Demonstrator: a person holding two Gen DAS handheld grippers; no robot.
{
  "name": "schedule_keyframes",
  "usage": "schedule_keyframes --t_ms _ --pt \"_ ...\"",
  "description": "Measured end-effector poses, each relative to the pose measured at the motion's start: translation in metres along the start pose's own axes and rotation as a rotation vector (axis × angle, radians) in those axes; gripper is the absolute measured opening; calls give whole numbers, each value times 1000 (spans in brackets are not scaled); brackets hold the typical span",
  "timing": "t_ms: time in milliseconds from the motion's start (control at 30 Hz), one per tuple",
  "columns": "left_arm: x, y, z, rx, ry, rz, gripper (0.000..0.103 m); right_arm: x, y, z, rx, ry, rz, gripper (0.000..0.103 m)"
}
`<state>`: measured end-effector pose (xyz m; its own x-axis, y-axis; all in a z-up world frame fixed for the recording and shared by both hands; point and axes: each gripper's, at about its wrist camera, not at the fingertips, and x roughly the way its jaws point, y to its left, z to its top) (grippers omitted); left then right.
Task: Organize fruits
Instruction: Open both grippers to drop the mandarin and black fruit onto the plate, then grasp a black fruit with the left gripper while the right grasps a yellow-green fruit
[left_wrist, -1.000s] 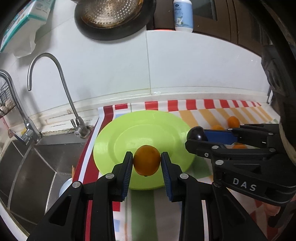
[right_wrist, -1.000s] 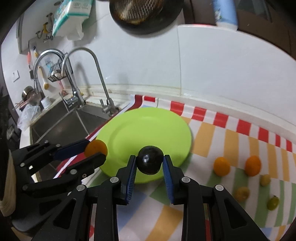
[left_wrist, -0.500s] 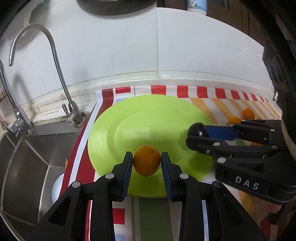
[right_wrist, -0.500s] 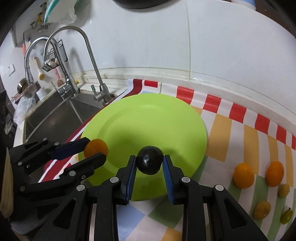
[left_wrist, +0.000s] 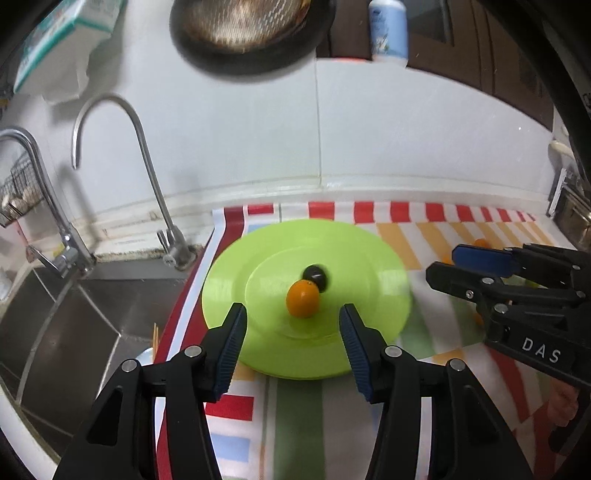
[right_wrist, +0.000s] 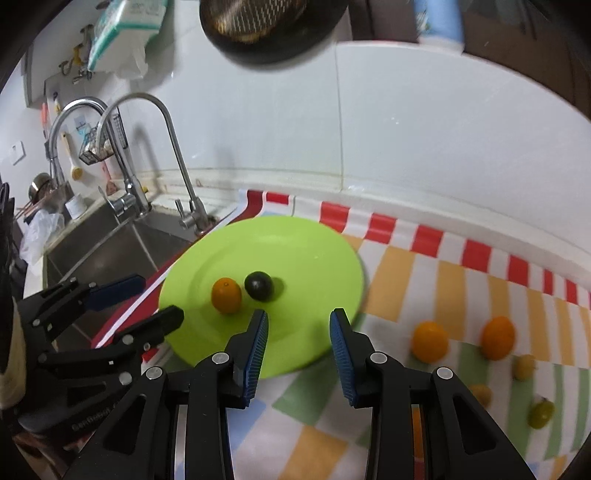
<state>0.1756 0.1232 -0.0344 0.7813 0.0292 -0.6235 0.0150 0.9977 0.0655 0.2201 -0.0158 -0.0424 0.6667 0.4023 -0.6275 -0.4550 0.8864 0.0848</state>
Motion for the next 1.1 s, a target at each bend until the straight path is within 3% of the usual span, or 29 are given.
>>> schedule_keyframes --t_ms 67,267,367,567,633,933,1100 --pt "-11 -5 2 3 -16 -4 62 -14 -1 -2 4 -21 -7 36" --pt "-44 -23 6 22 -89 -10 69 -57 -9 -9 38 -79 -29 36" --pt "-59 -34 9 38 -118 -11 73 -79 -14 -13 52 -111 -56 44" --pt "-83 -57 9 10 -168 -49 83 -118 -32 -28 95 -149 -109 48" --pt "-87 -67 9 30 -178 -60 84 -129 -40 -34 114 -158 -138 55" --pt "-92 -103 9 95 -186 -128 84 -168 -64 -63 138 -163 -287 56" --pt "-92 -124 6 157 -201 -172 84 -177 -77 -78 178 -146 -323 56"
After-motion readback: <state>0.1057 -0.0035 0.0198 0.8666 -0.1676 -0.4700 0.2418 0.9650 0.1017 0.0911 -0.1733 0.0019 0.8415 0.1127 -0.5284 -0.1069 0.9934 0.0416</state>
